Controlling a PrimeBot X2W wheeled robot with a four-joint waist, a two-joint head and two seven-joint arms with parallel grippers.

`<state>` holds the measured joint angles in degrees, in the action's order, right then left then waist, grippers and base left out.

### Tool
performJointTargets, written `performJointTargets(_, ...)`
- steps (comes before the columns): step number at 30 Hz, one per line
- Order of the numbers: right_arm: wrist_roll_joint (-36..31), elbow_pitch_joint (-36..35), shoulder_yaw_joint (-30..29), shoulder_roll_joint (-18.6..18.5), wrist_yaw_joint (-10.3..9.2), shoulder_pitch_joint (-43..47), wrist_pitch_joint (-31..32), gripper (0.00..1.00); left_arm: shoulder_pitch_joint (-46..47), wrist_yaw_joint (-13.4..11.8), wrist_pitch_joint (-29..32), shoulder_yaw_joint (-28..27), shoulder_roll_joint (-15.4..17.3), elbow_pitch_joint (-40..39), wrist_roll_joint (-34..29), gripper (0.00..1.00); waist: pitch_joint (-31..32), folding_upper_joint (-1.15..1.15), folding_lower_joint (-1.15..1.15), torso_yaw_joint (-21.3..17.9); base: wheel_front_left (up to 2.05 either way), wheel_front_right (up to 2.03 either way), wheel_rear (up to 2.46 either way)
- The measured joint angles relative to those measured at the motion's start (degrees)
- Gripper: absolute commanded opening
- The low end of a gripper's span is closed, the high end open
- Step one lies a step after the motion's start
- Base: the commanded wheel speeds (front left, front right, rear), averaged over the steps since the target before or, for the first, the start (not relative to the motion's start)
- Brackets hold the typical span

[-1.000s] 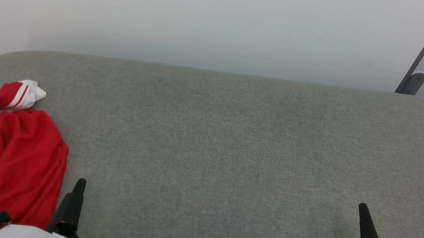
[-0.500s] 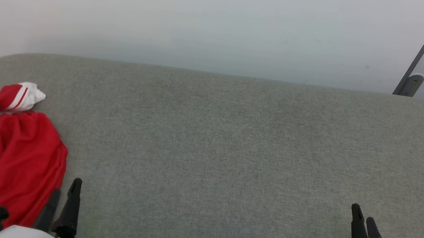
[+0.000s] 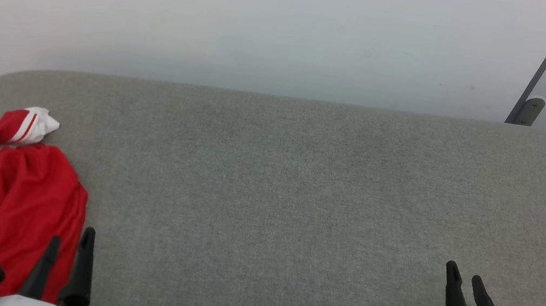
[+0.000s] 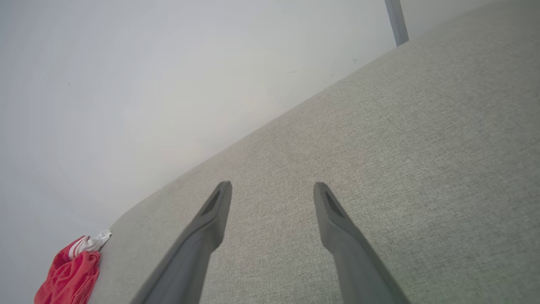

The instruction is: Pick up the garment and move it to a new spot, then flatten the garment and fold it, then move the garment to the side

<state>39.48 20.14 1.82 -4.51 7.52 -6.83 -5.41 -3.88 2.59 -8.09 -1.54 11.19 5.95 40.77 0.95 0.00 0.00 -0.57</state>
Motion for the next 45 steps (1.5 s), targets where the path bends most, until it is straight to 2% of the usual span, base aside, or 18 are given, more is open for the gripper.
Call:
performJointTargets(18, -10.07, -0.36, -0.02, 0.3, 0.0, -0.7, -1.44, 1.0, -1.26, 2.46, -2.45, -1.99, -0.51, -2.08, -12.14, 1.0, 0.17, 0.0, 0.0, -0.17, 0.0, 0.0, 0.0)
performJointTargets(45, -21.97, -0.63, 0.88, 0.42, 0.0, -1.22, -3.69, 1.0, -2.36, 4.42, -5.57, -3.33, -0.99, -3.9, -24.83, 1.0, 0.45, 0.0, 0.0, -0.34, 0.0, 0.0, 0.0)
